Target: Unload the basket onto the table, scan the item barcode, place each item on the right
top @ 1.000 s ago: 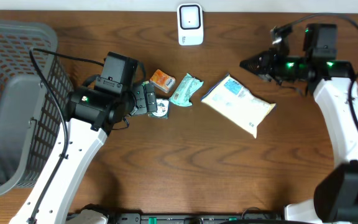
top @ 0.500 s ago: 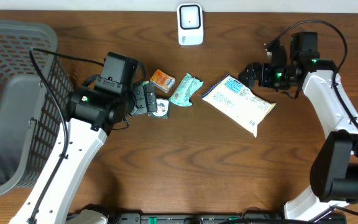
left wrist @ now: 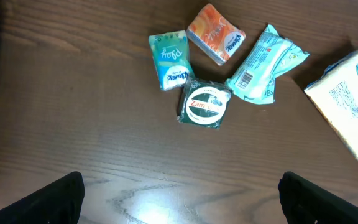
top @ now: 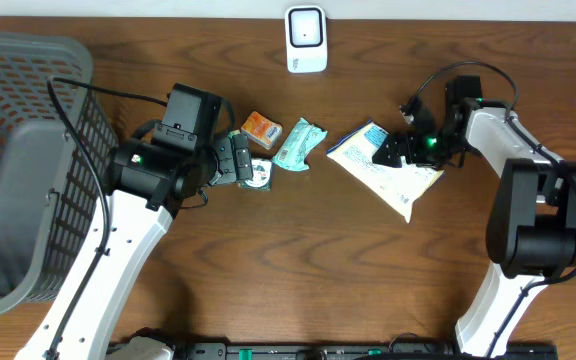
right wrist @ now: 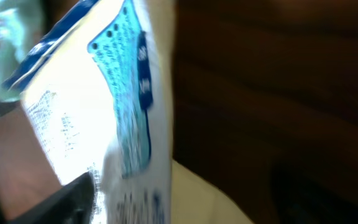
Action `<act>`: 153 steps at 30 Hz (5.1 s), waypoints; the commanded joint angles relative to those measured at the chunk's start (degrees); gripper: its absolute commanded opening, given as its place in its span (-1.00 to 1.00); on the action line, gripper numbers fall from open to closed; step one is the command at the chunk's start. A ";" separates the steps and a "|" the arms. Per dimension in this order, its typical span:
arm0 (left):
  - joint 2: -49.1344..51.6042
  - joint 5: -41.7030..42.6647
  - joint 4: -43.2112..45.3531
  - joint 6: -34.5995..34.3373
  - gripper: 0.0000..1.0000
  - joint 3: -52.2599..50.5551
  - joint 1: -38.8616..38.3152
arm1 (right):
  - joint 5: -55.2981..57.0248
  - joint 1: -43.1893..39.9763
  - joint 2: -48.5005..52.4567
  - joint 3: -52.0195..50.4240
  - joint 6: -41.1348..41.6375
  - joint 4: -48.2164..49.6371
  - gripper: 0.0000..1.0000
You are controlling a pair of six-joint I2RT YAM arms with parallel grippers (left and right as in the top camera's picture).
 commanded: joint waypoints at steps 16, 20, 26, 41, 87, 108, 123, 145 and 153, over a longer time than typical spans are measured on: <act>-0.20 -0.68 -0.11 0.33 0.96 0.87 0.07 | -43.98 -0.61 1.07 5.31 -5.86 -12.66 -0.98; -0.20 -0.68 -0.11 0.33 0.96 0.87 0.07 | -54.27 -0.59 -2.56 8.63 -3.85 -10.78 -0.98; -0.20 -0.68 -0.11 0.33 0.95 0.87 0.07 | -54.18 -0.44 -8.63 14.53 -3.37 -8.92 -0.98; -0.20 -0.68 -0.11 0.33 0.95 0.87 0.07 | -20.87 7.10 -20.63 18.69 39.74 16.76 -0.98; -0.20 -0.68 -0.11 0.33 0.96 0.87 0.07 | -1.90 11.19 -19.93 18.18 33.33 3.80 -0.98; -0.20 -0.68 -0.11 0.33 0.96 0.87 0.07 | 69.24 17.00 -6.43 11.72 24.44 -5.68 -0.98; -0.20 -0.68 -0.11 0.31 0.95 0.87 0.07 | 66.45 31.06 -6.10 4.96 24.68 -1.11 -0.97; -0.20 -0.68 -0.11 0.33 0.96 0.87 0.07 | 50.34 32.20 -6.10 3.26 26.80 1.05 -0.98; -0.20 -0.68 -0.11 0.33 0.96 0.87 0.07 | 72.61 29.81 -6.12 2.25 34.07 -5.09 -0.97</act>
